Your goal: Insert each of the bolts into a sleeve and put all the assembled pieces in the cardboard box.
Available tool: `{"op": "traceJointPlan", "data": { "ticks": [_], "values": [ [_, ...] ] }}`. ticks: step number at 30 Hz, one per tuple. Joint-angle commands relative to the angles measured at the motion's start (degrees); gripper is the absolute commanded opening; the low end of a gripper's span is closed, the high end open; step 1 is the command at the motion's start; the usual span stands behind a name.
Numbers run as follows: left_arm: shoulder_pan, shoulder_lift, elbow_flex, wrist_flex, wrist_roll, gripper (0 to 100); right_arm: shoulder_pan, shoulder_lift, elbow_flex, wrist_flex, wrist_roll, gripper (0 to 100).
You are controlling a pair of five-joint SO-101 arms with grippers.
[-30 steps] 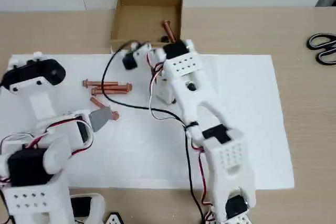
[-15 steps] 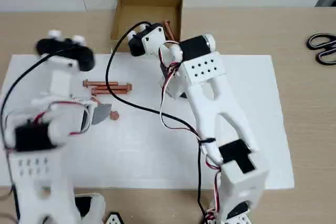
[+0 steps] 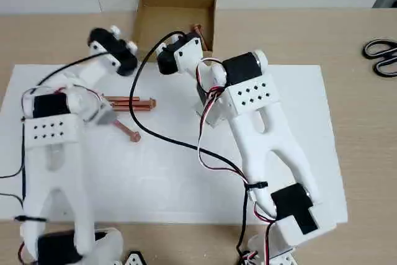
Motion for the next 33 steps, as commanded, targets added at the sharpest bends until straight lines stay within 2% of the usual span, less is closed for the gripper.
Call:
{"op": "traceJointPlan", "data": {
  "ticks": [1, 4, 7, 12, 16, 19, 27, 33],
  "values": [
    [-1.14, 3.87, -1.19, -10.2, -0.97, 32, 0.57, -4.09, 0.35, 0.04, -0.53, 0.4],
    [-0.53, 7.82, 0.75, -10.64, -3.25, 32, 0.57, -4.35, 0.62, -0.04, -0.53, 0.4],
    [0.0, 10.73, 0.75, -10.37, -10.55, 32, 0.57, -4.35, 0.62, 0.04, -0.44, 0.4],
    [0.0, 13.27, 0.66, -10.37, -12.75, 32, 1.19, -4.0, 0.62, 0.04, -0.44, 0.4],
    [1.32, 14.33, 0.75, -8.35, -22.15, 32, 1.89, -3.91, 0.62, 0.04, -0.44, 0.4],
    [3.34, 15.3, 0.75, -5.27, -26.55, 32, 2.15, -3.91, 0.62, 0.04, -0.44, 0.4],
    [7.12, 18.55, 0.75, -4.75, -27.69, 32, 2.15, -3.91, 0.62, 0.04, -0.44, 0.4],
    [8.26, 23.3, 0.75, -8.18, -27.69, 32, 2.15, -3.91, 0.7, 0.04, -0.44, 0.4]
  ]
}}
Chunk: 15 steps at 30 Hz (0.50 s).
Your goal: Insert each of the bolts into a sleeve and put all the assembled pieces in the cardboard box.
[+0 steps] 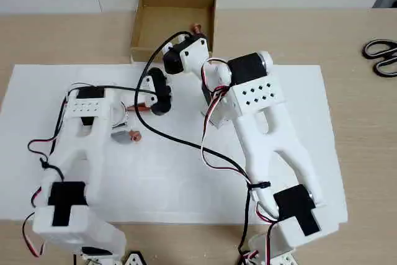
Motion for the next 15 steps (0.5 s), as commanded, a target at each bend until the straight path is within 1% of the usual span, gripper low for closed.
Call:
{"op": "traceJointPlan", "data": {
  "ticks": [1, 3, 5, 12, 15],
  "values": [
    [0.44, 1.49, -0.48, -2.55, -1.32, 32, 0.66, -3.21, -0.26, 0.04, -0.44, 0.4],
    [0.44, 2.81, -0.48, -2.99, -1.32, 32, 0.66, -3.21, -0.26, 0.04, -0.44, 0.4],
    [0.62, 3.78, -0.48, -2.99, -1.32, 28, 0.66, -3.21, -0.26, 0.04, -0.44, 0.4],
    [2.64, 4.48, -0.31, -2.64, -1.32, 10, 0.66, -3.21, -0.26, -0.04, -0.44, 0.4],
    [3.43, 4.48, -0.22, -2.37, -1.05, 8, 0.66, -3.21, -0.26, -0.04, -0.44, 0.4]
  ]
}}
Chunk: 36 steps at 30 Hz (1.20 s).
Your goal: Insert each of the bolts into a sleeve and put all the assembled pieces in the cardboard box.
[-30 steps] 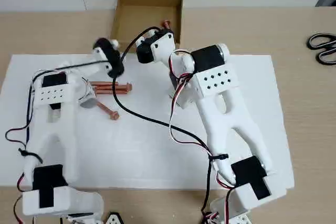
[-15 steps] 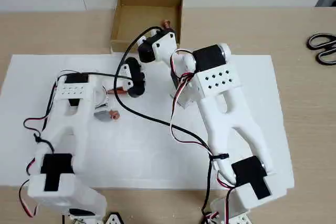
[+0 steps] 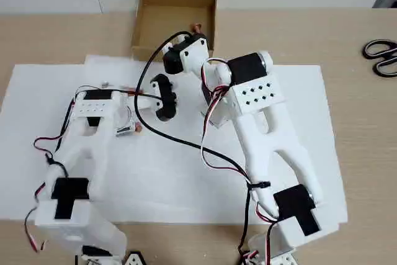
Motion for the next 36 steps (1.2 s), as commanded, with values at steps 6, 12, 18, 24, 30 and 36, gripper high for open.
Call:
{"op": "traceJointPlan", "data": {
  "ticks": [6, 12, 18, 24, 30, 36],
  "values": [
    [2.55, 0.0, -0.57, 3.87, -0.79, 8, 0.66, -3.21, -0.26, -0.04, -0.44, 0.4],
    [2.55, -0.09, -0.57, 8.26, -0.7, 8, 0.66, -3.21, -0.26, -0.13, -0.44, 0.4],
    [4.04, -6.51, -0.66, 14.86, 3.08, 3, 0.48, -3.21, -0.26, -0.13, -0.44, 0.4],
    [8.0, -14.15, -0.66, 18.73, 12.48, 3, 0.4, -3.21, -0.26, -0.22, -0.44, 0.4],
    [8.26, -18.11, -0.66, 18.46, 28.4, 3, 0.31, -3.56, -0.26, -0.22, -0.44, 0.4],
    [3.96, -14.07, -0.31, 8.0, 45.45, 3, 0.22, -3.56, -0.35, -0.22, -0.53, 0.4]
  ]
}}
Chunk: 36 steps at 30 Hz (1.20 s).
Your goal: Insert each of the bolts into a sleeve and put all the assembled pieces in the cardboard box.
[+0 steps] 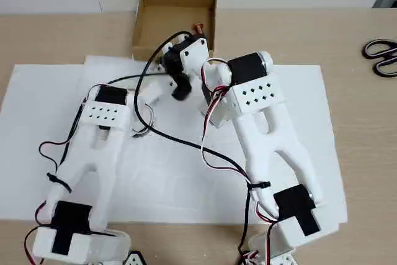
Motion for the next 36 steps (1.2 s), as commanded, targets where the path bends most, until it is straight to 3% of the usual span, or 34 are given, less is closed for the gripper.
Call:
{"op": "traceJointPlan", "data": {
  "ticks": [1, 10, 18, 27, 33, 36],
  "values": [
    [-3.6, 2.29, -0.22, -7.12, 7.03, 3, 0.22, -3.56, -0.35, -0.22, -0.53, 0.4],
    [-6.68, 18.02, -0.75, -13.27, 7.74, 4, 0.22, -3.65, -0.35, -0.13, -0.53, 0.4],
    [-8.62, 18.37, -2.68, -13.19, 10.46, 16, 0.22, -3.65, -0.35, -0.04, -0.53, 0.4],
    [-8.09, 18.81, -2.68, -11.43, 10.37, 3, 0.22, -3.65, -0.35, -0.04, -0.53, 0.4],
    [-8.09, 18.37, -2.95, -8.79, 10.37, 1, 0.22, -3.65, -0.35, -0.13, -0.53, 0.4],
    [-8.09, 17.05, -6.29, -3.25, 10.55, 2, 0.22, -3.65, -0.35, -0.13, -0.53, 0.4]
  ]
}}
